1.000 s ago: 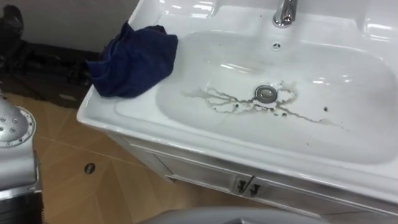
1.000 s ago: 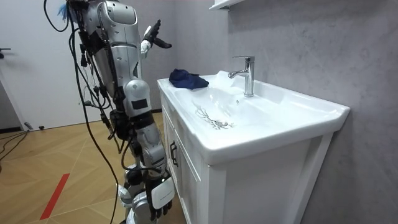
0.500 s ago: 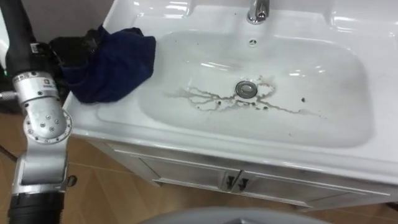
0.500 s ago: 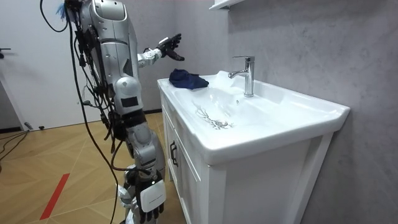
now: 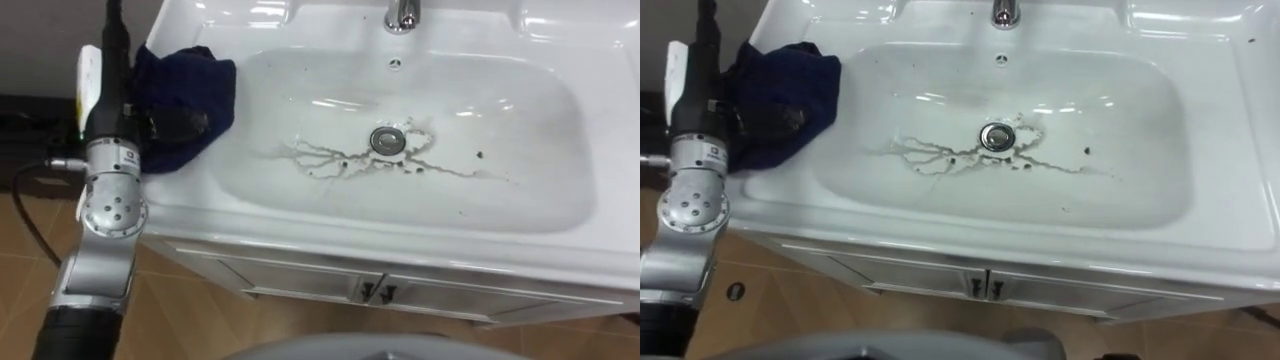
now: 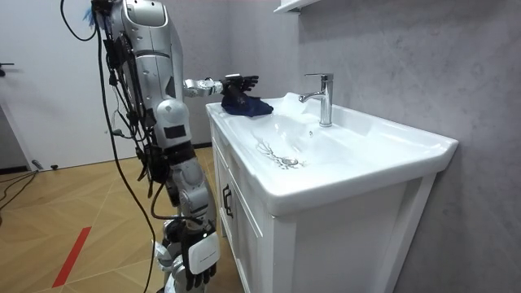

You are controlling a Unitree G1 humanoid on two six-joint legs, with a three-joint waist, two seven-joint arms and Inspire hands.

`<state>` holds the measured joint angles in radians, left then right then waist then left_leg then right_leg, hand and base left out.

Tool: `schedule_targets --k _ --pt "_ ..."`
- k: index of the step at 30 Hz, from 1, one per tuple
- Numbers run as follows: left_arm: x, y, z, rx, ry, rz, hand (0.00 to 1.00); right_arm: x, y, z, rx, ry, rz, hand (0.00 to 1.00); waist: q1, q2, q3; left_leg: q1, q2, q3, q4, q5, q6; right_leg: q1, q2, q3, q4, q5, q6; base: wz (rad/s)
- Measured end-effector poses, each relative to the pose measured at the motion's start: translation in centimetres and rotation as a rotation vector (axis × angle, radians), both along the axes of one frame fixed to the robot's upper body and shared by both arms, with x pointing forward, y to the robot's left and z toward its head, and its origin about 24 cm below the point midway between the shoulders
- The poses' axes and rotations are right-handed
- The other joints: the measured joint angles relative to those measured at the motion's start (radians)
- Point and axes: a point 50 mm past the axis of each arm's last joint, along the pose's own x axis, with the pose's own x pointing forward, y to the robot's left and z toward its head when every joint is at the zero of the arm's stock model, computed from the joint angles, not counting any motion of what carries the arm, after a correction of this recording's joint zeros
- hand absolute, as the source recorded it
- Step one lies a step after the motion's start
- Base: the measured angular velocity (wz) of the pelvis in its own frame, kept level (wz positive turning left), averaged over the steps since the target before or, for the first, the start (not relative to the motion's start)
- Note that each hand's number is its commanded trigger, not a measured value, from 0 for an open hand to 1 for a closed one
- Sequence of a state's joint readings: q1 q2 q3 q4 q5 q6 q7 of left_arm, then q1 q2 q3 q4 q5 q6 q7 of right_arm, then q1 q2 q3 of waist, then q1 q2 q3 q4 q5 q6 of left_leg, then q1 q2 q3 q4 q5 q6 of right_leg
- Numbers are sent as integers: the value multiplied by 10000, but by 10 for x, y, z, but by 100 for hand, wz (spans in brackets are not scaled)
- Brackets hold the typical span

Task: Wipe basin

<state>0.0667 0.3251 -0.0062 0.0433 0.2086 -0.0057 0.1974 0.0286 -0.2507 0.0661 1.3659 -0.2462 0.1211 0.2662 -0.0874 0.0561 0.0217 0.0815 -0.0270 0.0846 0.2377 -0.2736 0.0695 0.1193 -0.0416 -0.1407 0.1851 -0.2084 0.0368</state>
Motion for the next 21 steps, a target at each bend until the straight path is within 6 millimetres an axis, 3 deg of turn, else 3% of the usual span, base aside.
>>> schedule_targets --k 5,12,21 --pt "0 -1 -3 -38 307 -292 0 -1 1 0 158 45 -4 0 8 109 -54 29 -1 17 -6 0 -1 13 -1 9 3 0 0 0" --pt "-1 2 -11 179 789 -260 0 -4 1 0 195 152 -62 0 -58 25 -66 169 5 45 -40 0 -1 59 6 20 27 -1 1 -1" --pt "-3 5 -18 598 1178 -110 0 -3 1 0 219 212 -103 0 -162 63 -98 183 20 67 -47 8 -13 56 29 27 23 3 -6 0"
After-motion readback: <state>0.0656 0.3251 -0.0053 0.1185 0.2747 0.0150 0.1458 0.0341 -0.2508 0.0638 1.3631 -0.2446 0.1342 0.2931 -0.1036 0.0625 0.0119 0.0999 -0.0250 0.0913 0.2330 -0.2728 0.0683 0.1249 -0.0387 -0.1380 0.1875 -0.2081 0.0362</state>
